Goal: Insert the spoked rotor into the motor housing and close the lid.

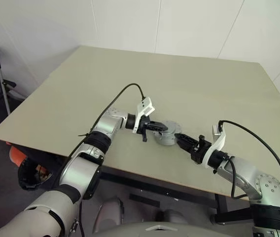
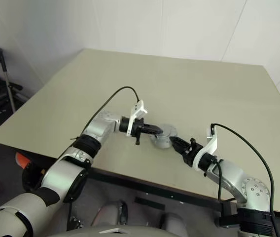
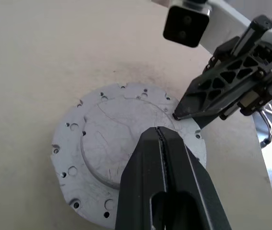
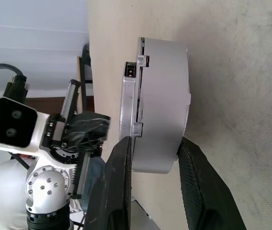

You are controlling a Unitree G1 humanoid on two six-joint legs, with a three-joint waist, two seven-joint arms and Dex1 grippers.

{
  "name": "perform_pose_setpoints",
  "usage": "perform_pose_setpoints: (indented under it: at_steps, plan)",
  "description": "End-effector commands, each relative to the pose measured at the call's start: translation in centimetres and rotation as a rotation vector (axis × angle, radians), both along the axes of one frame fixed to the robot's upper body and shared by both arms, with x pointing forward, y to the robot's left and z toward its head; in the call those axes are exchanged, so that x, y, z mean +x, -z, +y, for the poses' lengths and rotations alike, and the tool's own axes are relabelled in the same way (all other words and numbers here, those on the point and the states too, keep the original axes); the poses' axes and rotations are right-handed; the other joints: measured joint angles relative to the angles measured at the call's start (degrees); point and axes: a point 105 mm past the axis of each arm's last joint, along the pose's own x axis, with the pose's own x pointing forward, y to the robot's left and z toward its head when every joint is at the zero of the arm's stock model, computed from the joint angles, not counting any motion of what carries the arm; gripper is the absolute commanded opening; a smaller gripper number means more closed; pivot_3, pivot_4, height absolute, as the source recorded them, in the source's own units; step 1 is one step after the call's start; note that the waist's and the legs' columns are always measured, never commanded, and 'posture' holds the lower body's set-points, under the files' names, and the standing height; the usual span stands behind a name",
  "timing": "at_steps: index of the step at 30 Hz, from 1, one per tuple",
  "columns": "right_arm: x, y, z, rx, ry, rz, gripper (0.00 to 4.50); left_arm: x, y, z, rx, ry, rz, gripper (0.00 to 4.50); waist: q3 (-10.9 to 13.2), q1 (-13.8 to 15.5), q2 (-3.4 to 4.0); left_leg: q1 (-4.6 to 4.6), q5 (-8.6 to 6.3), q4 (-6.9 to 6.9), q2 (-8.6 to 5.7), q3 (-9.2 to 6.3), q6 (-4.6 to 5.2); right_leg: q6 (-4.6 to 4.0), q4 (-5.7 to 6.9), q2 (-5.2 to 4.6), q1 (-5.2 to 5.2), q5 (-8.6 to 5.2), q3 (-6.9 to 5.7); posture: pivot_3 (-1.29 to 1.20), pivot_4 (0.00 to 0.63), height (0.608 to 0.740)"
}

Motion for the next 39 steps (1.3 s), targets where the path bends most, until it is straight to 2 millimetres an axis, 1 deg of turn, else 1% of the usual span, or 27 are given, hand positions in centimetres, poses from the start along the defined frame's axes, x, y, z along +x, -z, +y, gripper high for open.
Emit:
perform_pose_setpoints:
  at_steps: [1,3,5,7,8,11,15,17,18,19,23,28,33,39]
  plan:
    - [0.2,-2.8,0.7,0.055,-0.025,-0.115,1.17,0.7,-3.3,0.1,-0.125,-0.066,0.009,0.00,0.0,0.0,0.00,0.00,0.00,0.00,0.00,0.00,0.00,0.00,0.00,0.00,0.00,0.00,0.00,0.00,0.000,0.740]
    - [0.2,-2.8,0.7,0.055,-0.025,-0.116,1.17,1.2,-4.3,0.5,-0.184,-0.123,0.066,0.00,0.0,0.0,0.00,-0.01,0.00,0.01,0.00,0.00,0.01,0.00,0.01,0.00,-0.01,0.00,-0.01,0.00,0.000,0.740]
    - [0.2,-2.9,0.7,0.056,-0.022,-0.118,1.17,1.9,-5.4,1.3,-0.264,-0.208,0.175,0.00,0.0,0.0,0.00,-0.01,0.00,0.01,0.00,0.00,0.01,0.00,0.03,0.00,-0.02,0.00,-0.01,0.00,0.000,0.740]
    - [0.2,-2.9,0.7,0.057,-0.022,-0.120,1.17,2.0,-5.8,2.2,-0.322,-0.257,0.289,0.00,0.0,-0.1,0.00,-0.01,-0.01,0.03,0.00,0.00,0.01,0.00,0.06,0.00,-0.03,0.00,-0.01,0.00,0.000,0.740]
    - [0.2,-3.0,0.8,0.058,-0.022,-0.122,1.17,1.8,-5.7,2.7,-0.334,-0.274,0.340,0.00,0.0,-0.2,0.01,-0.01,-0.01,0.04,0.01,0.00,0.01,0.00,0.06,0.00,-0.03,0.00,-0.01,0.00,0.000,0.740]
    - [0.4,-3.2,0.9,0.061,-0.022,-0.130,1.17,0.5,-4.3,4.5,-0.335,-0.318,0.475,0.57,0.0,-0.3,0.03,0.02,-0.03,0.04,0.01,0.00,0.04,0.00,0.06,0.00,-0.02,0.00,-0.01,0.00,0.000,0.740]
    - [0.6,-3.6,1.3,0.067,-0.028,-0.144,1.17,-1.0,-2.3,6.5,-0.343,-0.393,0.626,1.85,0.0,-0.2,0.00,-0.04,-0.05,0.06,0.01,-0.02,0.08,0.01,0.06,0.01,-0.05,-0.01,-0.03,0.00,0.000,0.740]
    - [0.8,-3.9,1.5,0.070,-0.031,-0.155,1.17,-1.8,-1.7,7.5,-0.365,-0.424,0.695,2.55,0.0,-0.2,-0.01,-0.08,-0.06,0.10,0.01,-0.03,0.09,0.03,0.03,0.01,-0.04,-0.02,-0.03,0.00,0.000,0.740]
    - [0.8,-4.0,1.6,0.072,-0.033,-0.160,1.17,-2.1,-1.5,7.9,-0.380,-0.442,0.729,2.95,0.0,-0.2,-0.01,-0.08,-0.08,0.16,0.01,-0.04,0.12,0.05,0.03,0.01,-0.02,-0.02,-0.03,0.00,0.000,0.740]
    - [0.9,-4.2,1.7,0.073,-0.035,-0.165,1.17,-2.4,-1.3,8.2,-0.393,-0.450,0.761,3.17,0.0,-0.2,-0.01,-0.09,-0.08,0.19,0.01,-0.05,0.12,0.05,0.03,0.01,-0.01,-0.02,-0.03,0.00,0.000,0.740]
    - [1.3,-4.9,2.0,0.084,-0.043,-0.193,1.17,-3.6,-0.2,9.1,-0.446,-0.494,0.902,4.48,0.0,-0.3,-0.03,-0.03,-0.09,0.31,-0.01,-0.05,0.12,0.10,0.02,0.00,0.10,-0.02,0.01,0.00,0.000,0.740]
    - [1.8,-6.0,2.4,0.094,-0.051,-0.233,1.17,-4.9,0.8,9.7,-0.491,-0.483,1.036,4.50,0.0,-0.3,-0.04,-0.03,-0.08,0.36,-0.01,-0.05,0.12,0.22,-0.01,0.00,0.12,0.02,0.04,0.00,0.000,0.740]
    - [2.0,-7.2,2.9,0.096,-0.066,-0.276,1.17,-5.1,1.6,10.1,-0.518,-0.500,1.092,4.50,0.0,-0.3,-0.04,-0.05,-0.09,0.33,-0.02,-0.06,0.13,0.32,-0.04,0.01,0.10,0.04,0.04,0.00,0.000,0.740]
    - [1.9,-8.9,4.3,0.102,-0.088,-0.333,1.17,-4.8,0.5,9.2,-0.586,-0.441,1.100,4.50,0.0,-0.3,-0.05,-0.08,-0.11,0.33,-0.04,-0.07,0.16,0.43,-0.06,0.01,0.10,0.08,0.04,0.00,0.000,0.740]
